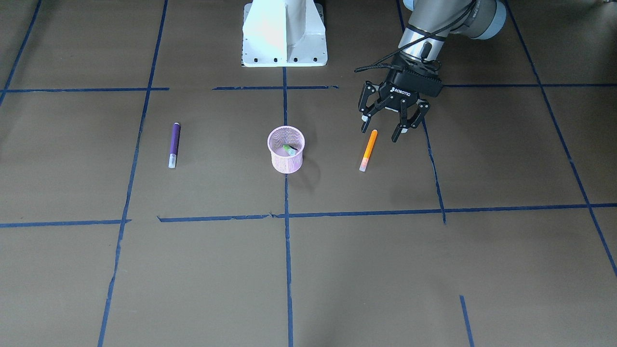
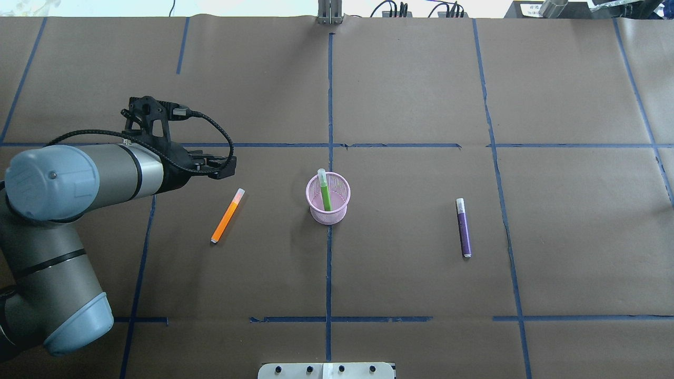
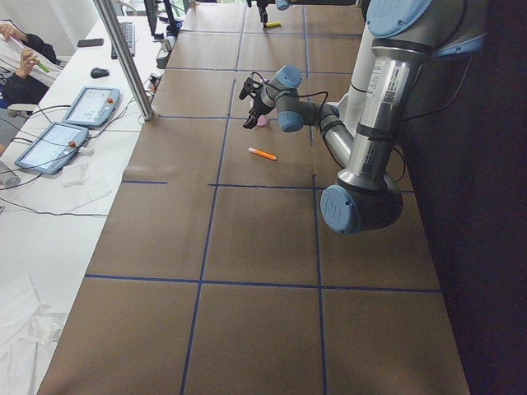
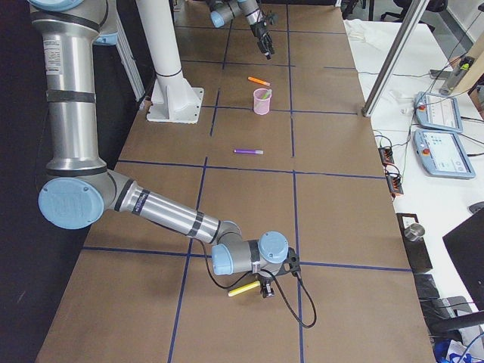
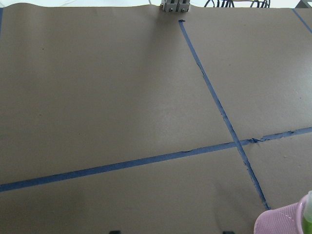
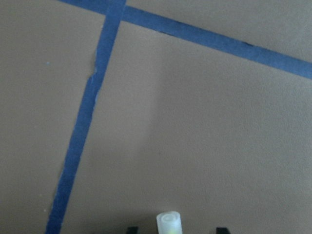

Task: Collect pens into pen holder
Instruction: 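Move the left gripper back over the orange highlighter, then grasp the orange highlighter with the left gripper while the right gripper lifts the yellow highlighter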

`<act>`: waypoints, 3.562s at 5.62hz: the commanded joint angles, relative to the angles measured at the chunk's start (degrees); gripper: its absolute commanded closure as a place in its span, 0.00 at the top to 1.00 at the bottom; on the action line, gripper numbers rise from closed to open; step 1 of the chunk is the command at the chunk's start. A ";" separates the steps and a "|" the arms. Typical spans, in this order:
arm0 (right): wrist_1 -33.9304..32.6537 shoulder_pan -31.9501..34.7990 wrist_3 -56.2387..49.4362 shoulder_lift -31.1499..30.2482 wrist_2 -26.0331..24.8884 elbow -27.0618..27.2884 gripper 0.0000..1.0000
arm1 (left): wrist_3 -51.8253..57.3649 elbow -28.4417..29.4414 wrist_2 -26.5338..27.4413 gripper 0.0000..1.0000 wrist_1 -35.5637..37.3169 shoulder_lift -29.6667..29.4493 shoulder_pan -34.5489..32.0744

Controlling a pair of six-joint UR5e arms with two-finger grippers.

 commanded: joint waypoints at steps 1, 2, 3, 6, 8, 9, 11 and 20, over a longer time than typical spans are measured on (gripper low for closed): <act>-0.09 -0.16 -0.02 -0.08 0.17 -0.08 0.27 | 0.06 -0.02 -0.02 0.76 -0.06 0.00 0.03; 0.00 -0.16 -0.02 -0.08 0.60 -0.77 0.16 | 0.06 0.07 0.07 0.76 -0.24 0.00 0.03; 0.00 -0.16 -0.02 -0.08 1.13 -0.78 0.01 | 0.15 0.07 0.07 0.76 -0.24 0.00 0.03; 0.17 2.63 0.77 -0.70 11.31 8.83 0.00 | 0.59 0.76 -0.02 0.75 -0.06 0.00 0.21; 0.35 2.48 20.43 -0.18 11.07 24.80 0.00 | 0.77 2.95 -6.99 0.75 0.81 -0.17 0.47; 2.61 2.30 24.90 1.31 10.98 28.01 0.00 | 0.77 5.75 -8.44 0.76 0.90 -0.78 0.47; 17.23 -2.32 42.24 4.21 6.01 28.57 0.00 | 3.74 12.35 -10.83 0.89 1.96 -3.50 0.47; 16.28 -56.33 64.50 21.96 -65.21 42.55 0.00 | 7.71 18.17 -11.00 0.91 1.78 -6.33 0.74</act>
